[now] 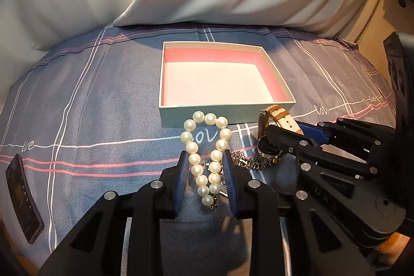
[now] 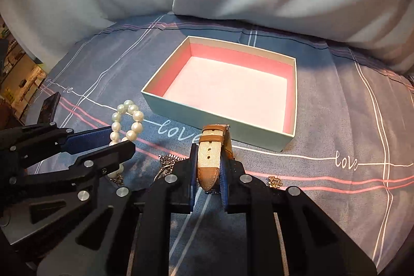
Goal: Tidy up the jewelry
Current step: 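Lower the pearl bracelet and watch into the pink box and open both tools, then grasp the silver wire bangle with the left tool while the right tool reaches the gold flower charm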
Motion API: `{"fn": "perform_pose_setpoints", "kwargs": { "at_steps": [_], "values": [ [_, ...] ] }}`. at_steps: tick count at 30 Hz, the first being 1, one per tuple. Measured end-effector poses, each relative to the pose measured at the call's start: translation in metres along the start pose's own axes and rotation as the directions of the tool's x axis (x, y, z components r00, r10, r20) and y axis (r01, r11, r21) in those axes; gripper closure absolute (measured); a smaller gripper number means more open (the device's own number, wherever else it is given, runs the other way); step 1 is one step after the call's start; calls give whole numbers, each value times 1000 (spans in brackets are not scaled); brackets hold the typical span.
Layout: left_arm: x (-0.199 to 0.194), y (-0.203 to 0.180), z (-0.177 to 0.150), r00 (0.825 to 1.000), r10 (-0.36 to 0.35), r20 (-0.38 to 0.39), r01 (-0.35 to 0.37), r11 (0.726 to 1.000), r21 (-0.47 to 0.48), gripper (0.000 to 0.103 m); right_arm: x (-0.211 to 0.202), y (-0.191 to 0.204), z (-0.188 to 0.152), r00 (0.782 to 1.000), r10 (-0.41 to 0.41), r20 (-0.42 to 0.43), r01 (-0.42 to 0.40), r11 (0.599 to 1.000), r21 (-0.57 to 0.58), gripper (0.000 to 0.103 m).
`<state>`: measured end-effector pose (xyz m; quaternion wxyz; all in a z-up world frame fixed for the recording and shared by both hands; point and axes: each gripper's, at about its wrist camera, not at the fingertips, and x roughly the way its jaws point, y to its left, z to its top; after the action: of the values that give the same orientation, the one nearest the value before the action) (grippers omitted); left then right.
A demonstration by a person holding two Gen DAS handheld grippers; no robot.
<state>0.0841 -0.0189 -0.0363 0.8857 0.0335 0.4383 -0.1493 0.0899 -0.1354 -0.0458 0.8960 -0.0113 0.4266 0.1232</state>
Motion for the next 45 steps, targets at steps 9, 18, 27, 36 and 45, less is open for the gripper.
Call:
{"fn": "perform_pose_setpoints", "kwargs": {
  "at_steps": [9,18,27,36,45],
  "values": [
    [15,5,89,998,6,62,-4,999,-34,77,-5,-21,71,995,-33,91,32,999,2,87],
    [81,17,115,996,52,-67,-58,995,-84,77,61,-55,89,996,-78,-40,80,996,29,87],
    [67,21,112,997,76,-22,-77,994,-80,43,59,-59,70,990,-133,-50,133,991,14,58],
    [13,12,64,996,77,42,-77,997,-7,37,-7,-63,35,990,-141,30,140,990,19,37],
    [24,-20,-35,995,23,-93,-18,999,47,37,-4,-75,-47,990,-103,-93,113,988,105,37]
  ]
}}
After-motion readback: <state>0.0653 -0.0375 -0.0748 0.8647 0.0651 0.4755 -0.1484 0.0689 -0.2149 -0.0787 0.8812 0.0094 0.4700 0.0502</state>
